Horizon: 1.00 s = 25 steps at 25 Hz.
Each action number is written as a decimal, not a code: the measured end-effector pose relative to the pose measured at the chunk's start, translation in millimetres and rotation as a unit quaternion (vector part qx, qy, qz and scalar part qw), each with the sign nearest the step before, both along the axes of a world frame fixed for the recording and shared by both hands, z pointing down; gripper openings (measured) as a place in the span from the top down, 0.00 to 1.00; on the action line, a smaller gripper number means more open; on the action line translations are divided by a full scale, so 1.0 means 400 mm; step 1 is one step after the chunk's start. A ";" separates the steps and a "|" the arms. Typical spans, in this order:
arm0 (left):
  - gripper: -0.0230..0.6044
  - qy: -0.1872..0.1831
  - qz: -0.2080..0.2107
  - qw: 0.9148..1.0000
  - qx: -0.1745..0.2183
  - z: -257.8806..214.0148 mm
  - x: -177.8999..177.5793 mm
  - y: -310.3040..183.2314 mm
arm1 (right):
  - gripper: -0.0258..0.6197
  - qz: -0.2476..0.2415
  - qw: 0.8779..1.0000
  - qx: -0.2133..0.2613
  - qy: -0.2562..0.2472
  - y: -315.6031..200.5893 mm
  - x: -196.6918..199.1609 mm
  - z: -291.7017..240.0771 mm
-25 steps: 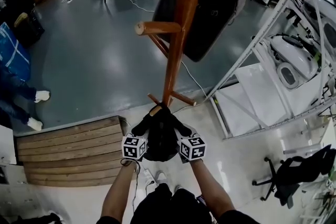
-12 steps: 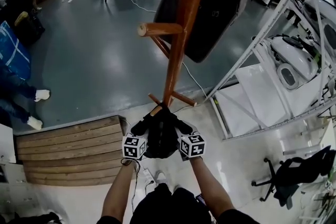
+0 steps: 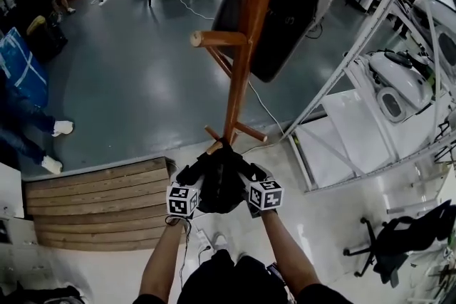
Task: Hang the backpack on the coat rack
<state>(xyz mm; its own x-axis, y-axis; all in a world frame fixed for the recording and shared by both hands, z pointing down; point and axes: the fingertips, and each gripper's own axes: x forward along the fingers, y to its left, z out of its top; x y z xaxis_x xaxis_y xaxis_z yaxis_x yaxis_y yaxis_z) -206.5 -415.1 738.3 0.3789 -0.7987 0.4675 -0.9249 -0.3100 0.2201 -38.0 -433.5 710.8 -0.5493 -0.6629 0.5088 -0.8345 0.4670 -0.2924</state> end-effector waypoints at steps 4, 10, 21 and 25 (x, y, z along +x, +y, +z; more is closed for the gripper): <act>0.55 -0.011 -0.018 1.000 0.011 -0.023 -0.019 0.024 | 0.61 -0.004 1.000 0.004 -0.005 0.013 0.011 -0.013; 0.54 -0.026 -0.047 0.998 0.027 -0.066 -0.040 0.070 | 0.61 -0.011 1.000 0.013 -0.016 0.040 0.029 -0.052; 0.54 -0.015 -0.093 0.994 0.050 -0.157 -0.021 0.211 | 0.61 -0.034 0.999 0.016 -0.025 0.176 0.063 -0.112; 0.54 -0.006 -0.099 0.993 0.060 -0.203 0.017 0.273 | 0.61 -0.040 0.999 0.006 -0.031 0.239 0.081 -0.137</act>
